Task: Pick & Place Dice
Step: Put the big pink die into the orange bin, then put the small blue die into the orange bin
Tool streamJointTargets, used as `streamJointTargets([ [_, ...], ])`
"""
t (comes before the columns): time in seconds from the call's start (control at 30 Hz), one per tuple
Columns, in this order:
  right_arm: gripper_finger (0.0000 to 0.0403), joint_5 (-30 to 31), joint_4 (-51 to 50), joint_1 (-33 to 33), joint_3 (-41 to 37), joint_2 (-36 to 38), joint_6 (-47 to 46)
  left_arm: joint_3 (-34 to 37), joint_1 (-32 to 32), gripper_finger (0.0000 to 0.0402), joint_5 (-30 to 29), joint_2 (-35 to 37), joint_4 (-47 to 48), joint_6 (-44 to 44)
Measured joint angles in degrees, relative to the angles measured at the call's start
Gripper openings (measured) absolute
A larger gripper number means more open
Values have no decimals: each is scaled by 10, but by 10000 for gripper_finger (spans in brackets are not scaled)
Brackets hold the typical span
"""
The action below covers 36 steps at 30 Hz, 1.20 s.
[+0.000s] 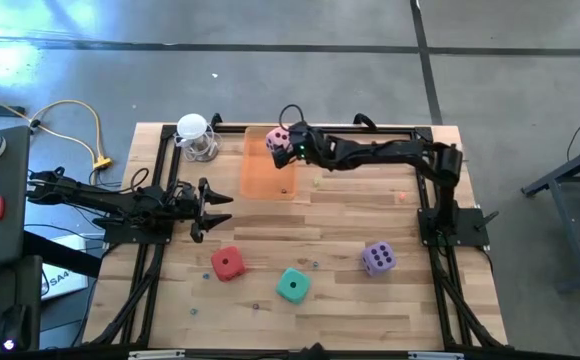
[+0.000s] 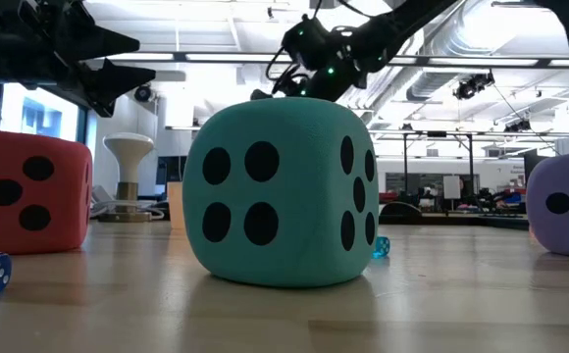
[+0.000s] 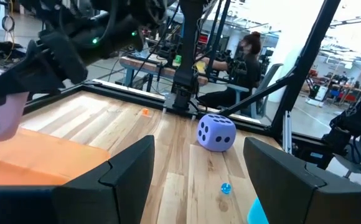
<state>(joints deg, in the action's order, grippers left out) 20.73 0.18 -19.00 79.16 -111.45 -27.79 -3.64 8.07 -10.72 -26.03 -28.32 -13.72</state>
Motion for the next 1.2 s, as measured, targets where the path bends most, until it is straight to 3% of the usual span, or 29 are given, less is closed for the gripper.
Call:
streamJointTargets([
  [0.4, 394, -3, 8, -7, 3, -6, 36, 0, 0, 240, 0, 0, 0, 0],
  [0.7, 398, -42, 26, -9, 3, -6, 35, 0, 0, 240, 0, 0, 0, 0],
  [0.83, 399, -43, 58, -4, 3, -6, 99, 0, 0, 240, 0, 0, 2, 0],
  [1.03, 400, -73, 75, 28, 3, 20, 272, 0, 0, 240, 0, 0, 4, 0],
  [1.2, 400, -7, 19, 79, 4, 57, 310, 0, 0, 240, 0, 0, 4, 0],
])
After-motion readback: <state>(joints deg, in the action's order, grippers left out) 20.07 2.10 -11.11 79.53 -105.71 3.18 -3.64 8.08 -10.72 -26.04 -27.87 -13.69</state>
